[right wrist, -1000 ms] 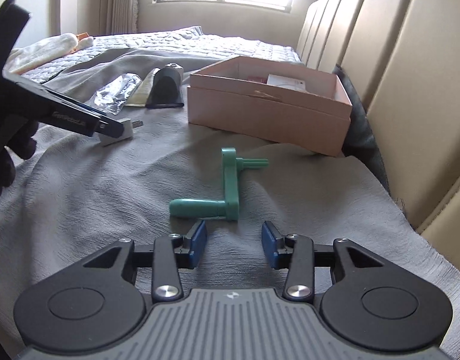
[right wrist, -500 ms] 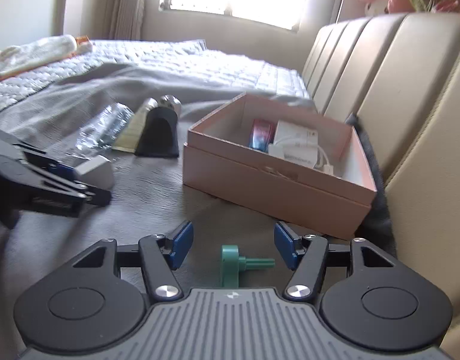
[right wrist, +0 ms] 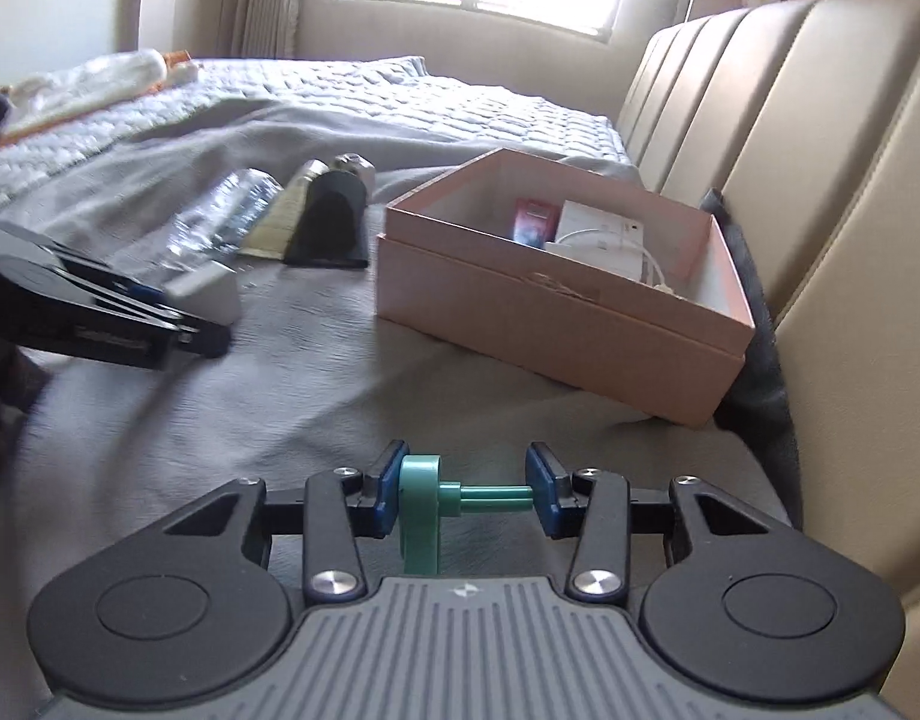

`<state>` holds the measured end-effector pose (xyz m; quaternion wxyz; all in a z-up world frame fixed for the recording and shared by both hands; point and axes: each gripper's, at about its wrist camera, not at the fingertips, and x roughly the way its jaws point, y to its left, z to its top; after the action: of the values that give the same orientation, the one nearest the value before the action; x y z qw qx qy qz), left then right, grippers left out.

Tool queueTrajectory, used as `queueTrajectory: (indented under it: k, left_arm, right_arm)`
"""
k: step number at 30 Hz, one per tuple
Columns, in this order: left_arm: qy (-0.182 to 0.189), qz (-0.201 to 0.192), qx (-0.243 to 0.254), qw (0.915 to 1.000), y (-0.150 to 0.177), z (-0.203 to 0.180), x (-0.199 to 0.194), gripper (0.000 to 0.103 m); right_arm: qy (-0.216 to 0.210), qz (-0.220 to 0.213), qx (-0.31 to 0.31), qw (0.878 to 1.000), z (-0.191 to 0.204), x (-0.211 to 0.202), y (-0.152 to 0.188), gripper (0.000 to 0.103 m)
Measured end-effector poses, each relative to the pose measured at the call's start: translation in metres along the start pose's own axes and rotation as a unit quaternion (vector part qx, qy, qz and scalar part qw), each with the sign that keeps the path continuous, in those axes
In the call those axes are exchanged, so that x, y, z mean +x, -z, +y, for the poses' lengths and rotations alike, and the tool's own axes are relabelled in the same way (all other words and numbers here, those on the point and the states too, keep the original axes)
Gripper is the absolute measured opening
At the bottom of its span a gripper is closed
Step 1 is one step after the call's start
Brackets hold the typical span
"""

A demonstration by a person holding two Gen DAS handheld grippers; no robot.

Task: Organize rigid objects
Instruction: 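Grasp the white charger plug with the left tool while the right tool grasps the green handle, then drop the charger into the pink box with the left tool while the right tool drops the green handle in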

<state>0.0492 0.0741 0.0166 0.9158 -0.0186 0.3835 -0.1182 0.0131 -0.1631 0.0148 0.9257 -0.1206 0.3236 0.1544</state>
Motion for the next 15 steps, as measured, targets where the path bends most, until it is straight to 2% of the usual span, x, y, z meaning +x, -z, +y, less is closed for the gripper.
queueTrajectory:
  k: [6, 9, 13, 15]
  left_arm:
    - [0.011, -0.011, 0.052, 0.9985, 0.009, -0.023, -0.026, 0.024]
    - [0.033, -0.026, 0.062, 0.9972, 0.007, -0.036, -0.045, 0.024]
    - [0.052, -0.059, 0.071, 0.9943, -0.023, -0.059, -0.065, 0.024]
    - [0.061, -0.081, 0.074, 0.9920, -0.045, -0.072, -0.073, 0.024]
  right_arm:
    - [-0.008, -0.033, 0.020, 0.999, -0.007, -0.044, 0.002, 0.042]
    - [-0.006, -0.046, 0.034, 0.998, -0.014, -0.060, 0.006, 0.042]
    - [0.018, -0.058, 0.035, 0.998, -0.019, -0.071, 0.016, 0.042]
    - [0.015, -0.060, 0.039, 0.997, -0.020, -0.076, 0.025, 0.042]
